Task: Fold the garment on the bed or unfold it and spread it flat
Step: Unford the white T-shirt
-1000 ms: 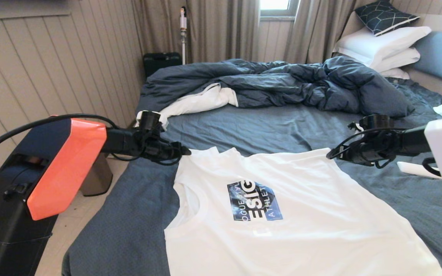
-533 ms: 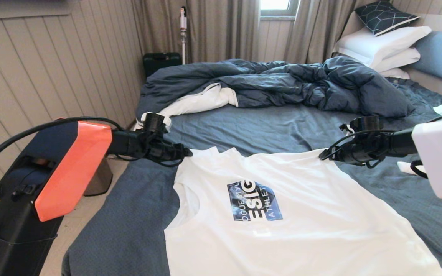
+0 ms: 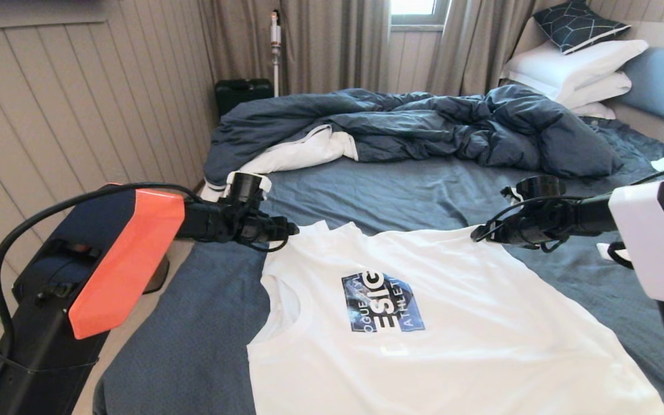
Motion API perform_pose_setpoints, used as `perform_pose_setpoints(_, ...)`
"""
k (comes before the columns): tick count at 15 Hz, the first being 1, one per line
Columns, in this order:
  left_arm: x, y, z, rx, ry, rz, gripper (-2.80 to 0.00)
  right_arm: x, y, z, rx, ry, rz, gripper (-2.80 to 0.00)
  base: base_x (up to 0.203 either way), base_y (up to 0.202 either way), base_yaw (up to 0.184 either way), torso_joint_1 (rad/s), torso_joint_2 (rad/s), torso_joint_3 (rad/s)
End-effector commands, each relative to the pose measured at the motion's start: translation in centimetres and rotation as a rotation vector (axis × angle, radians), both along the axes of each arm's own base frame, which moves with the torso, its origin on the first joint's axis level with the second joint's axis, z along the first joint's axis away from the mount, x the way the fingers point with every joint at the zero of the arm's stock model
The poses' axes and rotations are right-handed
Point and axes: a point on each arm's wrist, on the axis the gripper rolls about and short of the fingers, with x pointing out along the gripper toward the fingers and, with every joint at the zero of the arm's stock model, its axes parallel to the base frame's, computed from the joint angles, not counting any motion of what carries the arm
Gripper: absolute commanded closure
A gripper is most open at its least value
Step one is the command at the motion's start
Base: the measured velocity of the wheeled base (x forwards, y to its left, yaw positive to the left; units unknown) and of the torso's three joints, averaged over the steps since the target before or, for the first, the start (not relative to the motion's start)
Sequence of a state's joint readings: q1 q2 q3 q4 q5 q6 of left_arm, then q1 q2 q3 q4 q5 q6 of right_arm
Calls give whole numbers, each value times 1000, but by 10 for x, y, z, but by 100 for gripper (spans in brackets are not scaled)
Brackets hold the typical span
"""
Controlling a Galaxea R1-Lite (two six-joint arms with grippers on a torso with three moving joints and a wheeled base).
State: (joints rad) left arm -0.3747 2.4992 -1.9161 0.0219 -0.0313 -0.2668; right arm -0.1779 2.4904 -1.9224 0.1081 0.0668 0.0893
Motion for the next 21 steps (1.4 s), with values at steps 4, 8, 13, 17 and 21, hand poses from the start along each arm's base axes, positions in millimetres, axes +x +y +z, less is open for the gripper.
perform_pose_setpoints(4,-5,-13,-7,0,18,-24,-280,1,0,-2,-2,4,-3,-280,0,0,0,0,0,0)
perform_pose_setpoints(8,-7,-13,-12,7,34,-25,-280,4,2,-6,-3,4,2,-280,0,0,0,0,0,0)
perform_pose_setpoints(13,-8,-12,-8,4,30,-23,-280,2,1,-2,98,0,25,-280,0,0,0,0,0,0)
perform_pose_setpoints(17,-8,-12,-6,1,26,-24,-280,-3,-9,-9,217,50,48,-280,0,0,0,0,0,0)
perform_pose_setpoints(21,-7,-12,-8,-1,30,-21,-280,-3,-17,-4,210,25,33,-280,0,0,0,0,0,0)
